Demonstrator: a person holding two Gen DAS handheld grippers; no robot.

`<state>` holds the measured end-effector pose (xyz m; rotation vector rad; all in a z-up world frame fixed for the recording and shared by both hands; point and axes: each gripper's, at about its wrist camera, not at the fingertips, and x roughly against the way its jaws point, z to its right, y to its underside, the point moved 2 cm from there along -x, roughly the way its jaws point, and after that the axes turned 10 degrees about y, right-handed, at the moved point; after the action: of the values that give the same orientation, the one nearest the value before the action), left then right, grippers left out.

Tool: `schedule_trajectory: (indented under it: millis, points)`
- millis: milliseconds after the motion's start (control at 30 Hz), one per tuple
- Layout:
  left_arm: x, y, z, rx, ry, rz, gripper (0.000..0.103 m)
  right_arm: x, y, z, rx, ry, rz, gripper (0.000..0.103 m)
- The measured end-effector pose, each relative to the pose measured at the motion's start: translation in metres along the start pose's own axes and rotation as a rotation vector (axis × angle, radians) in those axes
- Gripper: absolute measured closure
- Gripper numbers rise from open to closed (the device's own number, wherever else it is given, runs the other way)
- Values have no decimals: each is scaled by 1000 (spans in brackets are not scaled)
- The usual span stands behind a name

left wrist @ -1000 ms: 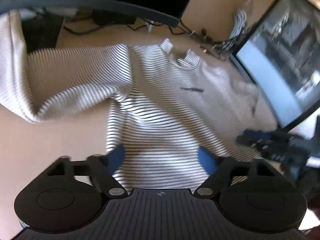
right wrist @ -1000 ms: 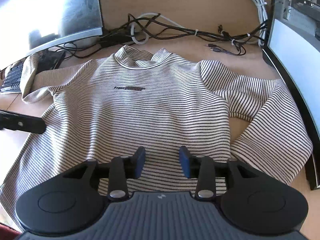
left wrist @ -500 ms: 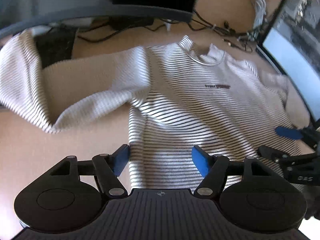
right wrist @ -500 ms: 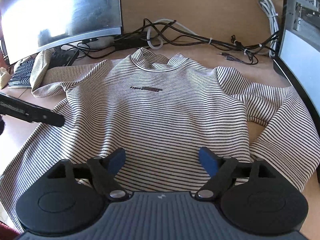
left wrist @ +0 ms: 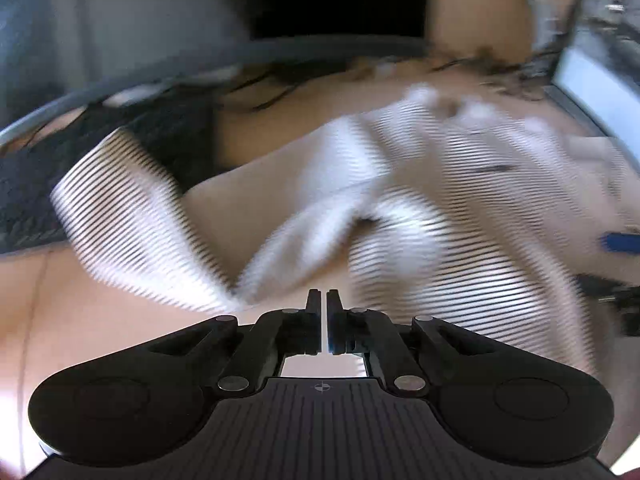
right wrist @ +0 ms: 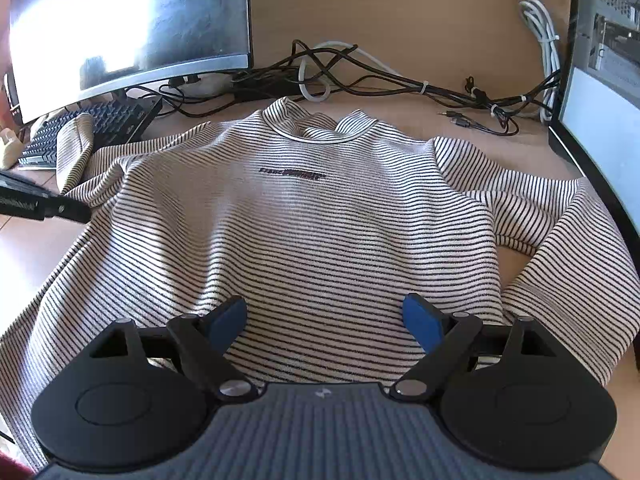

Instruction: Fold clothes

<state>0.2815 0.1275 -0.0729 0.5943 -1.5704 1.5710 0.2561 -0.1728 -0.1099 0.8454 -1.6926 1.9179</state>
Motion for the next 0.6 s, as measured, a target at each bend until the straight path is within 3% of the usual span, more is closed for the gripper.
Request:
schedule_trajectory:
  millis: [100, 200, 233, 333, 400, 433, 533, 567, 600]
  points:
    - [14, 0, -27, 127, 27, 20, 99, 0, -1, -1, -2, 2, -2, 13]
    - [34, -15, -16, 161, 170, 89, 92, -1, -2, -4, -7, 4, -7, 10]
    - [37, -22, -3, 132, 228, 113, 87, -1, -2, -6, -5, 13, -10, 10]
    - [26, -33, 37, 78, 394, 131, 58, 2, -1, -9, 0, 21, -23, 9]
    - [14, -39, 64, 46, 500, 131, 50, 5, 1, -9, 4, 24, -29, 9]
    - [2, -39, 73, 25, 513, 109, 50, 8, 3, -10, 5, 28, -32, 9]
    - [-33, -33, 68, 6, 422, 24, 54, 15, 8, -7, 3, 43, -49, 9]
    - [-37, -31, 54, 24, 406, 23, 70, 18, 11, -4, -9, 47, -54, 9]
    - [-41, -30, 41, 42, 390, 23, 77, 22, 14, -1, -19, 51, -57, 9]
